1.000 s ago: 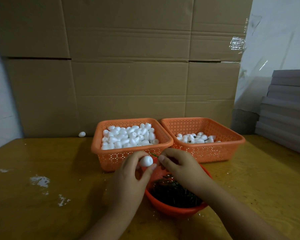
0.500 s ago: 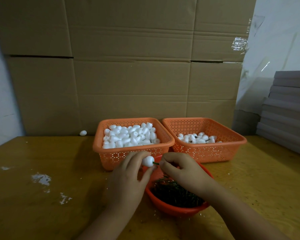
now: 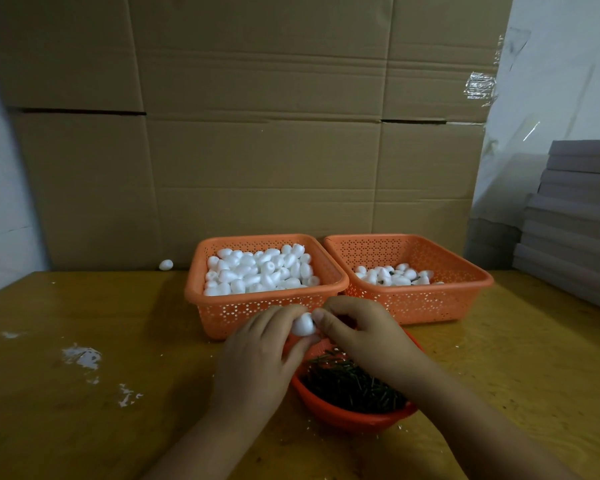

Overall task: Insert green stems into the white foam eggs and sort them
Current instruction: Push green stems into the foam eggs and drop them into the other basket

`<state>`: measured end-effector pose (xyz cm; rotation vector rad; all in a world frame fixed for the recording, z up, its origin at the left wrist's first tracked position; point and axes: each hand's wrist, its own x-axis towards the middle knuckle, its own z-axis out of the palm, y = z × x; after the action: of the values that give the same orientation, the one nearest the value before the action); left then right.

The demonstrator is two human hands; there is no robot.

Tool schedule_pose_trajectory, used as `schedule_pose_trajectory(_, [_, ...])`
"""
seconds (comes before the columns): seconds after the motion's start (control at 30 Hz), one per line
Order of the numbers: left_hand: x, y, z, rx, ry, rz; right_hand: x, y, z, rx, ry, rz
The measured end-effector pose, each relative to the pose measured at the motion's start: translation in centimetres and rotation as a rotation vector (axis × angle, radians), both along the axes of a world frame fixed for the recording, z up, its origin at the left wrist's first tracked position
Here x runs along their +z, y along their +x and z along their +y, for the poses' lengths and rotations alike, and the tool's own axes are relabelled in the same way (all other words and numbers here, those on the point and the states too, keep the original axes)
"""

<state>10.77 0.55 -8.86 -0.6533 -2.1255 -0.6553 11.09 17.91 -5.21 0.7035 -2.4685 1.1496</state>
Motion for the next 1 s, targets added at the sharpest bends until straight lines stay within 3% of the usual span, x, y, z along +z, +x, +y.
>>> schedule_pose_trajectory(0.37, [-0.09, 0.27, 0.18, -0.032, 0.132, -0.136, 0.18, -0.36, -0.15, -0.054, -0.298, -0.169])
schedule_pose_trajectory(0.77, [-0.2, 0.09, 0.02, -0.027, 0.149, -0.153, 0.48, -0.06, -0.1, -0.033, -0.31, -0.171])
schedule_pose_trajectory(1.0, [-0.1, 0.21, -0.03, -0.018, 0.146, -0.163, 0.21, -0.16, -0.01, -0.055, -0.202, -0.11])
